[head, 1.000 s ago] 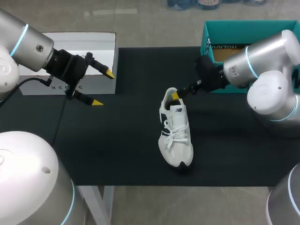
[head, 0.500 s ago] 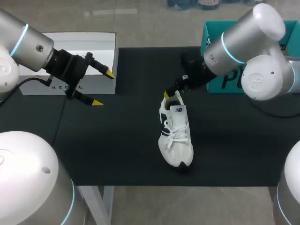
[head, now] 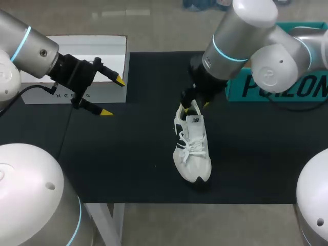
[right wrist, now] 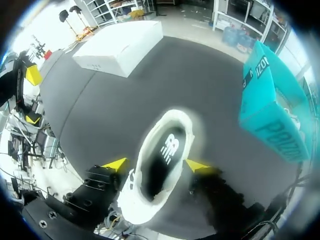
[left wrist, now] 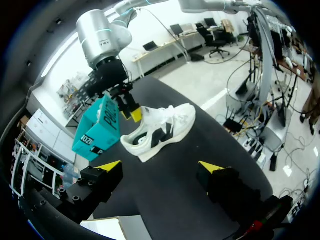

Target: Take the shoe out of the shoebox, open the shoe tongue, remove and reinsert the insole, then place the shoe into the shoebox

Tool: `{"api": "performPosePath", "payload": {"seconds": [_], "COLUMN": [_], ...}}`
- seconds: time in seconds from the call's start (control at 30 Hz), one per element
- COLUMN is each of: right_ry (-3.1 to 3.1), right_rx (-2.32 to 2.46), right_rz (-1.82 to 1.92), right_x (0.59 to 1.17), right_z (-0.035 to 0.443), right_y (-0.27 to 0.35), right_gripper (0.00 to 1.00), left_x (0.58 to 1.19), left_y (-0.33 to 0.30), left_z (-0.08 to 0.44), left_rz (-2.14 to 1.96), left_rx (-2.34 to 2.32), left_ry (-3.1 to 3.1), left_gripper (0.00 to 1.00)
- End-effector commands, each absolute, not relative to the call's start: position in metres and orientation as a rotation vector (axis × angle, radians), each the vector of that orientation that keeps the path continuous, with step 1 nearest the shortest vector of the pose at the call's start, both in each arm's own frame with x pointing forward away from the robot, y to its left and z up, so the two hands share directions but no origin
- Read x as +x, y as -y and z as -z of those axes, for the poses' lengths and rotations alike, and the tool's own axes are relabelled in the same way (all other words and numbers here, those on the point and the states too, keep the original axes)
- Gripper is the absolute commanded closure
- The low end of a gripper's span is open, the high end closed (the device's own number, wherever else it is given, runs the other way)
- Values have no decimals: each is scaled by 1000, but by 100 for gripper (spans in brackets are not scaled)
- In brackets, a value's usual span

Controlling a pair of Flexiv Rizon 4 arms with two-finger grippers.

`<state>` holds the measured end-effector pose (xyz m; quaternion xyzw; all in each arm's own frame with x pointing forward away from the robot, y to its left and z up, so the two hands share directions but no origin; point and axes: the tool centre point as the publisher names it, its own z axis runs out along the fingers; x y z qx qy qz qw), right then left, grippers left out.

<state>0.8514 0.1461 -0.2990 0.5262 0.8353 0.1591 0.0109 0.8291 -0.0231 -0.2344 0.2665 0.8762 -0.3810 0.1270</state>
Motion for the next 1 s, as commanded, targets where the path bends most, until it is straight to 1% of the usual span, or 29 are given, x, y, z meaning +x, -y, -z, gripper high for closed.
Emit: {"api": "performPosePath", "payload": {"seconds": [0.03,0.67,1.0], "right_ry": [-2566,-2578,-2549], "right_rx": [1654,1712,1756], "right_rz": [-427,-346,-305], "right_x": [848,851,864], "right_z": [304,376,398], "right_y": [-150,-169,-160], "right_gripper": [100,100,100], "left_x": [829,829,829], "left_y": [23,23,23], "left_z": [234,234,234], "left_rz": [1104,1104,1104], "left_rx": [778,778,778], "left_ry": [-2553,-2553,-2553], "left_gripper": [0,0,0]}}
